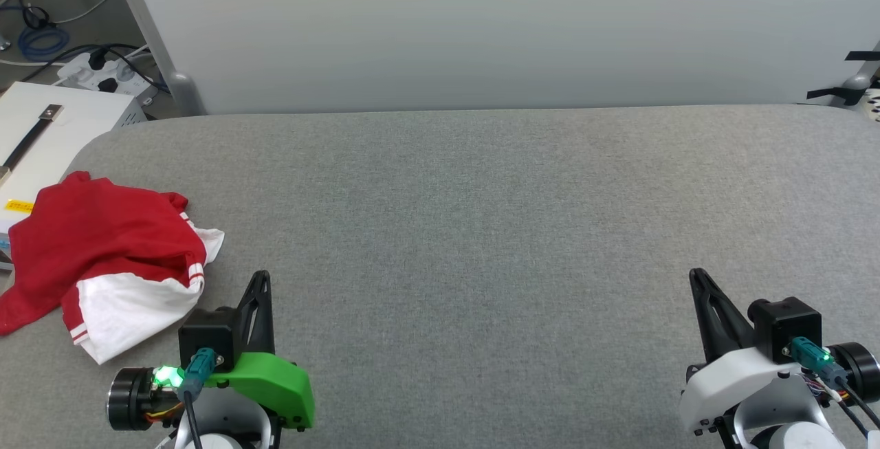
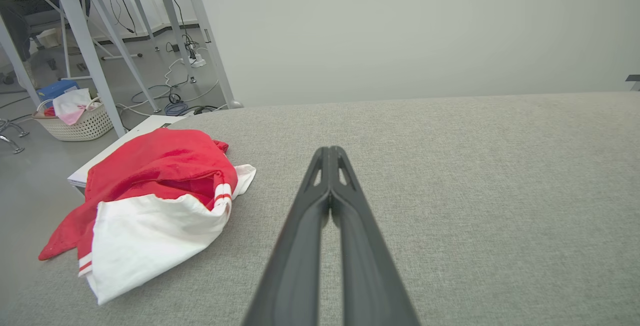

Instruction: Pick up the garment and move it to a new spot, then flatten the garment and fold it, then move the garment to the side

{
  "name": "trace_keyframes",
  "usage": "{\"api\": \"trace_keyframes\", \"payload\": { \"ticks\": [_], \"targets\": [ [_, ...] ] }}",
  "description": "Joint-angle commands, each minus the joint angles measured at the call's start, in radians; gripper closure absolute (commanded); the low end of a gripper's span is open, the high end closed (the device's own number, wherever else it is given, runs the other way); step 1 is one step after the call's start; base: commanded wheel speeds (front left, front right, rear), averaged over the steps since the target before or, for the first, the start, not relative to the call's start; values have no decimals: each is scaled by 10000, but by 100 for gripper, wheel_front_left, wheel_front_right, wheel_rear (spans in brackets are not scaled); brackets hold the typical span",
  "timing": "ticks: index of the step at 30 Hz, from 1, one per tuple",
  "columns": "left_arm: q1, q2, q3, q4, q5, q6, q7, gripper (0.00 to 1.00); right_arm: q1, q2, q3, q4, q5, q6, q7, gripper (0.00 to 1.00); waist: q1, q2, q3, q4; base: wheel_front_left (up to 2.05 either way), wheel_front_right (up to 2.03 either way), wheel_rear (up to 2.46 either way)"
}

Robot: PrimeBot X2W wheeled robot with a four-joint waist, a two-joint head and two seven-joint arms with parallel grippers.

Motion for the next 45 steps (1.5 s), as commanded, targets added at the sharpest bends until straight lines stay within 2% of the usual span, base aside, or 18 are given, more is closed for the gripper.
{"api": "trace_keyframes", "payload": {
  "ticks": [1, 45],
  "targets": [
    [-142, -45, 9, -22, 101, 39, -7, 100, -162, 1, 7, 20, -97, -7, 28, 100, 0, 0, 0, 0, 0, 0, 0],
    [-142, -45, 9, -22, 101, 39, -7, 100, -162, 1, 7, 20, -97, -7, 28, 100, 0, 0, 0, 0, 0, 0, 0]
  ]
}}
